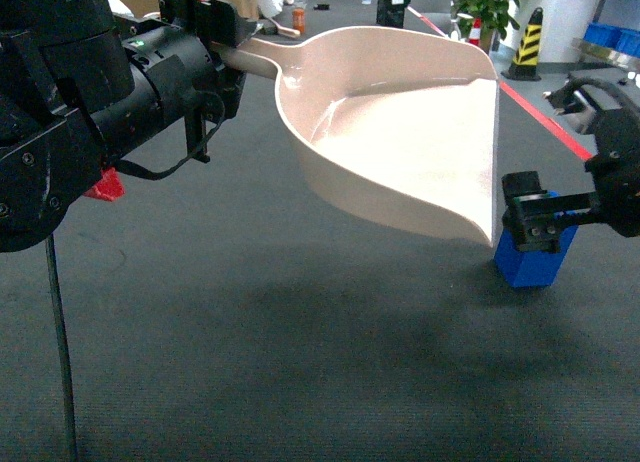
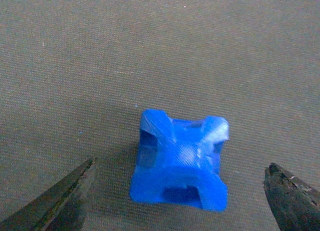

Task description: Place part in tray to right shelf

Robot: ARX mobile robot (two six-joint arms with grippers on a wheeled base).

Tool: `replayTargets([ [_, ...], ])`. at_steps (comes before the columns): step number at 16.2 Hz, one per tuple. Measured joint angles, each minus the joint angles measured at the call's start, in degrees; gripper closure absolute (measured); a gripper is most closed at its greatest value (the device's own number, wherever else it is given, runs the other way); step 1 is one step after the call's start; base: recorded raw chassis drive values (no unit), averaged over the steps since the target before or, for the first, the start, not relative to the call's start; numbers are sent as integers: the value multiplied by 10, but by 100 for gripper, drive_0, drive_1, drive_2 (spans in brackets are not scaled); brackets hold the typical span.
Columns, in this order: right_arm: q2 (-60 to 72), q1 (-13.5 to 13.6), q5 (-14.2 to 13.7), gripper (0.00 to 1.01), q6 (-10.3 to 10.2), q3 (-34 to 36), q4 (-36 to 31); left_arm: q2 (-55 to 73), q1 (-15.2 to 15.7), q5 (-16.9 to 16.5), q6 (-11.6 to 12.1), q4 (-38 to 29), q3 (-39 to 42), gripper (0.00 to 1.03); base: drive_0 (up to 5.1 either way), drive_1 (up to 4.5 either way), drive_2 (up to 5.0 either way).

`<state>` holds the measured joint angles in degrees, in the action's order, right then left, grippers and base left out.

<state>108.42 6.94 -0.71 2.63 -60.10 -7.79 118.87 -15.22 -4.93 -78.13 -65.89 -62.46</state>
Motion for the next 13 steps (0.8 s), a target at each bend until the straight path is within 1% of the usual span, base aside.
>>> replayTargets([
  [1,23,7,-8,4,-4,-21,0,0,0,0,0,0,0,87,0,0,0],
  [2,42,10,-17,12,-9,-38,0,0,0,0,0,0,0,87,0,0,0],
  [3,52,14,-21,17,-14,-49,3,0,0,0,0,0,0,87,0,0,0],
  [4,62,14,-29,26,-20,-55,-4,0,0,0,0,0,0,87,0,0,0],
  [5,64,17,-39,39,-28,-53,-3,0,0,0,0,0,0,87,0,0,0],
  [6,58,17,-42,48,-31,-44,-12,0,0,0,0,1,0,87,0,0,0],
  [7,31,15,-47,55,-33,-17,-15,0,0,0,0,0,0,87,0,0,0],
  [8,-16,10,-44,55,-34,22,-10,0,0,0,0,0,0,87,0,0,0],
  [9,-68,2,-26,55,-38,49,5,0,0,0,0,0,0,87,0,0,0],
  [10,-124,1,-6,55,-48,58,18,0,1,0,0,0,0,87,0,0,0],
  [11,-196,8,21,55,-64,50,24,0,0,0,0,0,0,87,0,0,0],
  [12,-245,38,37,55,-88,21,24,0,0,0,0,0,0,87,0,0,0],
  [13,-254,71,42,55,-107,-10,23,0,0,0,0,0,0,87,0,0,0],
])
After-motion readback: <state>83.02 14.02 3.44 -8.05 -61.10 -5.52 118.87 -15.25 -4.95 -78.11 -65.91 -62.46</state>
